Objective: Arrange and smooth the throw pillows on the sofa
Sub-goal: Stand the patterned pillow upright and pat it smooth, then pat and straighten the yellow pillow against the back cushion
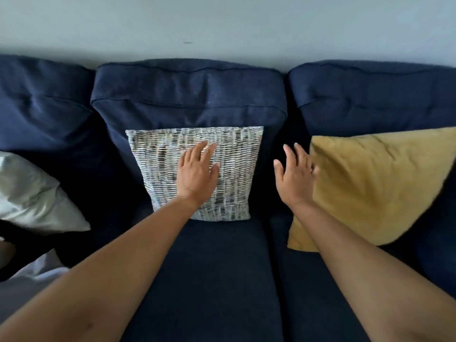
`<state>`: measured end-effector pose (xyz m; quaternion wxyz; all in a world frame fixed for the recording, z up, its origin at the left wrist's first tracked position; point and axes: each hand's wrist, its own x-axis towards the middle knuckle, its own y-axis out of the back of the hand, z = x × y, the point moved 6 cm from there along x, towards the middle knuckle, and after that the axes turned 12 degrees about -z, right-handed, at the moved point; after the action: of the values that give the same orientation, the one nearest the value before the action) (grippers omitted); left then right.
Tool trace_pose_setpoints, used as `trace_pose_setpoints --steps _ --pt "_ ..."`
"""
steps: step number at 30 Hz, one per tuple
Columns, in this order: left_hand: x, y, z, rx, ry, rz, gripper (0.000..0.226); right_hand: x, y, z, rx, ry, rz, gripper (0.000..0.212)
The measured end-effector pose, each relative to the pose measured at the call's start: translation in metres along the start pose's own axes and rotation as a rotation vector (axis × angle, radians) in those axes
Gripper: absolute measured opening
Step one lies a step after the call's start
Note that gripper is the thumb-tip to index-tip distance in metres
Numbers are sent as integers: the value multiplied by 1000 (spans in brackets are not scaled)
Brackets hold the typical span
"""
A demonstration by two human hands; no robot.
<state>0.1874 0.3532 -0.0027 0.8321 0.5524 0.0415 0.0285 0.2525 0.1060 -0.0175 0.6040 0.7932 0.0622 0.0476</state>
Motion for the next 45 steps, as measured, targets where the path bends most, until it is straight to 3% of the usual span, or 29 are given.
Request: trace_pose_setpoints --steps 7,14,20,27,30,33,35,40,45 --pt "2 -27 114 -122 -45 -82 43 -24 54 92 35 -103 44 42" --pt "25 -76 229 -187 -27 -80 50 -24 106 227 132 -173 232 37" --pt "57 -133 298 -516 293 -5 89 10 116 357 311 -294 209 44" --pt "92 -167 310 -826 589 220 112 68 109 467 727 -494 23 80" --pt "100 -172 299 -969 745 292 99 93 99 479 902 -530 -30 89" --pt "102 -167 305 -1001 706 402 49 107 100 465 889 -458 31 66" --pt "101 -158 316 -1028 650 534 32 108 106 455 887 -409 138 53" --pt "92 -140 317 -1075 563 823 25 104 122 468 911 -336 388 52" --pt "87 -164 305 -1005 642 767 34 100 108 481 804 -365 341 53"
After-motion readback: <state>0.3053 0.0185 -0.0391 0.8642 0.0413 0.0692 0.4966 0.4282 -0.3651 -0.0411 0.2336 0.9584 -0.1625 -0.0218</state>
